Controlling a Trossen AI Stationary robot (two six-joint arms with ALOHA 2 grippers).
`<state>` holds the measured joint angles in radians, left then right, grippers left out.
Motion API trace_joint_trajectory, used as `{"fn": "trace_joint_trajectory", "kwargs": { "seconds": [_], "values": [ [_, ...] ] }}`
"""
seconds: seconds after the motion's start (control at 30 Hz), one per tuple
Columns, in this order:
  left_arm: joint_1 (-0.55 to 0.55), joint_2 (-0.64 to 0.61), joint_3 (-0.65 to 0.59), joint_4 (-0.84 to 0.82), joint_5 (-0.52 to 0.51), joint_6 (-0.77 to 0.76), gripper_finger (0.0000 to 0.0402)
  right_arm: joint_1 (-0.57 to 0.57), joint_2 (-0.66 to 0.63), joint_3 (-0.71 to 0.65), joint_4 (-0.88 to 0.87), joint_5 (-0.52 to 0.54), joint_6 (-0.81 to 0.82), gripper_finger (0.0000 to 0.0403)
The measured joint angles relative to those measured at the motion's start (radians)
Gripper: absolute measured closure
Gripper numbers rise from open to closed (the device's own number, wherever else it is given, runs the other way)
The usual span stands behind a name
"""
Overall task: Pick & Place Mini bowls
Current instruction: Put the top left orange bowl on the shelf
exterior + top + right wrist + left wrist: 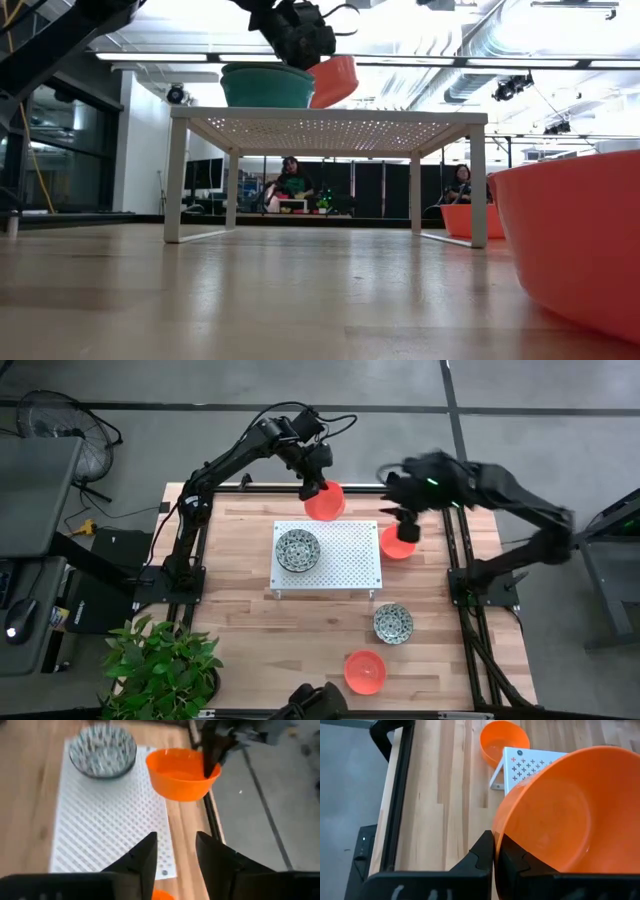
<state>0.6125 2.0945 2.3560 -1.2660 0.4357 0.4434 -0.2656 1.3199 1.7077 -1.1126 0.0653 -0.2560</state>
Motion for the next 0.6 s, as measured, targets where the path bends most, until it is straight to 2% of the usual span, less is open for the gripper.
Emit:
{"fn": "trace_joint_trajectory", "kwargs": {
  "seconds": [0.1,0.2,0.33,0.47,0.6],
  "values": [
    [0.0,0.0,0.0,0.002,-0.011,-0.029,0.0401,-0.043,0.155,0.175,-0.125,-0.022,-0.151,0.0257],
    [-0.005,0.0,0.0,0.018,-0.067,-0.072,0.0401,-0.059,0.292,0.332,-0.248,-0.018,-0.277,0.0238],
    [-0.005,0.001,0.0,0.034,-0.113,-0.082,0.0401,-0.062,0.439,0.485,-0.342,-0.004,-0.402,0.0224],
    [-0.005,0.001,0.0,0.024,-0.137,-0.065,0.0401,-0.062,0.538,0.556,-0.346,0.014,-0.505,0.0222],
    [-0.005,0.001,0.0,0.016,-0.14,-0.025,0.0401,-0.069,0.548,0.524,-0.284,0.026,-0.556,0.0221]
  ]
}}
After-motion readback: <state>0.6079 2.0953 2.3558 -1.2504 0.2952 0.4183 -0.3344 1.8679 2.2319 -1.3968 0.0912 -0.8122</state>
